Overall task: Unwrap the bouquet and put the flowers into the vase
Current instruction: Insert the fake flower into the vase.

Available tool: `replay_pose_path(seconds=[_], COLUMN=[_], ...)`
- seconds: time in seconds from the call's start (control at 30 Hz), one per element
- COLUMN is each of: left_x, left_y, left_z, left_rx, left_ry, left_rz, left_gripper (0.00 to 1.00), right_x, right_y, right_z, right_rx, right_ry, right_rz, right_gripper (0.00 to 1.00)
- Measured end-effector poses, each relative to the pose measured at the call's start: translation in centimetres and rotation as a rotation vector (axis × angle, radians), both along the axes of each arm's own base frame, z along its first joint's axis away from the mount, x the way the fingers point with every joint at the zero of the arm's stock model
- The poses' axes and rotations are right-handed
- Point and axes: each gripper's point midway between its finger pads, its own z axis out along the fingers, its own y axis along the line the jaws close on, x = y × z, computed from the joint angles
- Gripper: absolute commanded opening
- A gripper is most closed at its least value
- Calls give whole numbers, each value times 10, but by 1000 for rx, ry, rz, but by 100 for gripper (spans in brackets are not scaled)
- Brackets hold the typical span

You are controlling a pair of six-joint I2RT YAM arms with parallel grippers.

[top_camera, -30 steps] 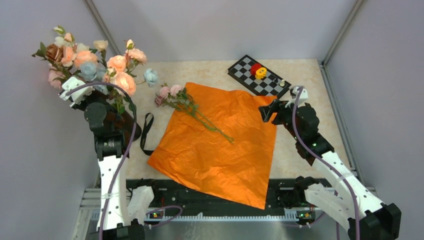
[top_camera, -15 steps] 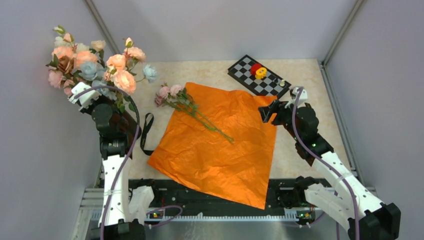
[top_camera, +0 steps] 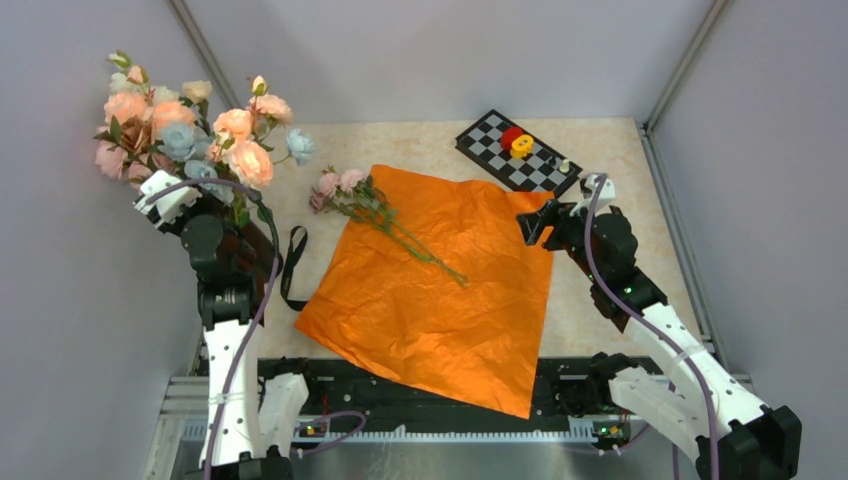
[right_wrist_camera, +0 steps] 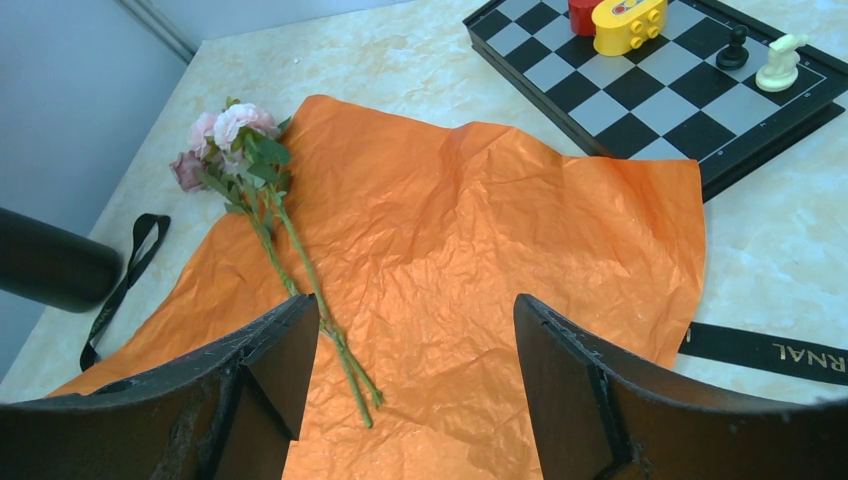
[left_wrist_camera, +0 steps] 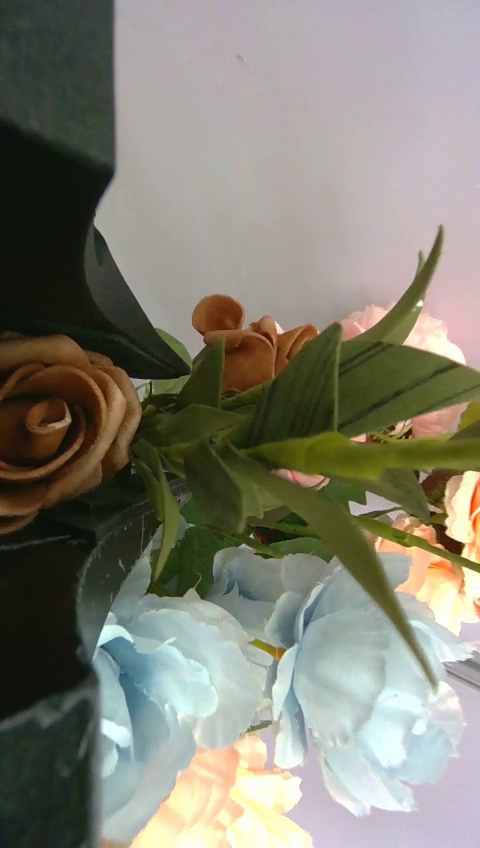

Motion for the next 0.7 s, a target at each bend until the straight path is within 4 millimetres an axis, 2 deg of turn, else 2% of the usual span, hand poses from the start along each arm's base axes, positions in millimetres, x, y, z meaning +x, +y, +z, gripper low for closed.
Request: replay_pose_path(seconds=[0.17,0.4,0.47,0.7], left_x=[-9,-15,-13,-3], left_y=[-3,-6,-7,-6], left_z=[9,16,12,-22], left_rx=[8,18,18,-6], left_ry=[-34,-59,-52,20], left_rz=[-6,-20,-27,-37], left_gripper=[42,27,24,19], right_x=[0,0,0,-1], right_y=[0,4,5,8], right_z=[0,-1,-3,-5], right_rx=[2,8,9,12], right_ry=[0,6,13,21], right_rz=[2,17,22,37], right_gripper=[73,73,73,73])
